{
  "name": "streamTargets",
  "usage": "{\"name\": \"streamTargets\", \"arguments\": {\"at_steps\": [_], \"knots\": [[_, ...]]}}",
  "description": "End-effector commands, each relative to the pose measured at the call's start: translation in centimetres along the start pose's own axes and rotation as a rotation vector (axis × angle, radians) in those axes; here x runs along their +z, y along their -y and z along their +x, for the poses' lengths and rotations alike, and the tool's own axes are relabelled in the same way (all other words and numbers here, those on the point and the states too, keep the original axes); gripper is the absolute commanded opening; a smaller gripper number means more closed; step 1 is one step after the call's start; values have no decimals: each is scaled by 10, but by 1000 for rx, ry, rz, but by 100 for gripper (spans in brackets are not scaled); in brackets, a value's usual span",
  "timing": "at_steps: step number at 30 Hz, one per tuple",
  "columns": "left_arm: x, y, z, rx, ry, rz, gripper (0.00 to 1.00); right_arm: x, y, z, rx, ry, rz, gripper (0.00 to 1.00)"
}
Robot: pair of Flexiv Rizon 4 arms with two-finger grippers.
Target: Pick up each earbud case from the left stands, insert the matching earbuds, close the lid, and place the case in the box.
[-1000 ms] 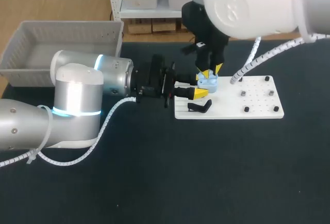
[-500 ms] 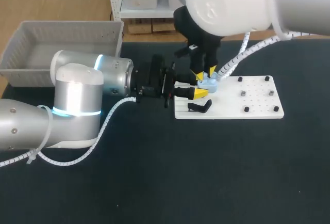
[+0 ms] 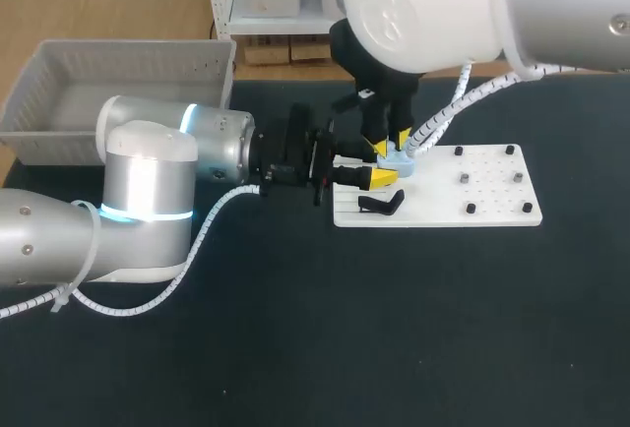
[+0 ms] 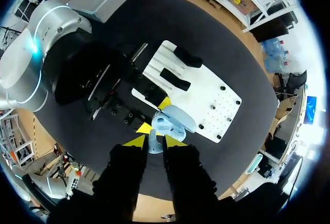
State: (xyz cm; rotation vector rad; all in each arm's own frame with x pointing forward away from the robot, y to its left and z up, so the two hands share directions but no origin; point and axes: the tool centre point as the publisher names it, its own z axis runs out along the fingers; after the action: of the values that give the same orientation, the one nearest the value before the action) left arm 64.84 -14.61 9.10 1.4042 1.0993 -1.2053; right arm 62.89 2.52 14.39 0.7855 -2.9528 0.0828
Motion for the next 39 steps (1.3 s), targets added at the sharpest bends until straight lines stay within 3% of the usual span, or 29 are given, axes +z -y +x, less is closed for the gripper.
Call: {"name": "streamTargets", "arguments": {"at_steps": [1, 39], "knots": [[0, 2, 0, 4, 1, -8, 0, 2, 1, -1, 4, 0, 3, 0], [0, 2, 0, 4, 1, -8, 0, 14, 6, -9, 25, -7, 0, 0]]}}
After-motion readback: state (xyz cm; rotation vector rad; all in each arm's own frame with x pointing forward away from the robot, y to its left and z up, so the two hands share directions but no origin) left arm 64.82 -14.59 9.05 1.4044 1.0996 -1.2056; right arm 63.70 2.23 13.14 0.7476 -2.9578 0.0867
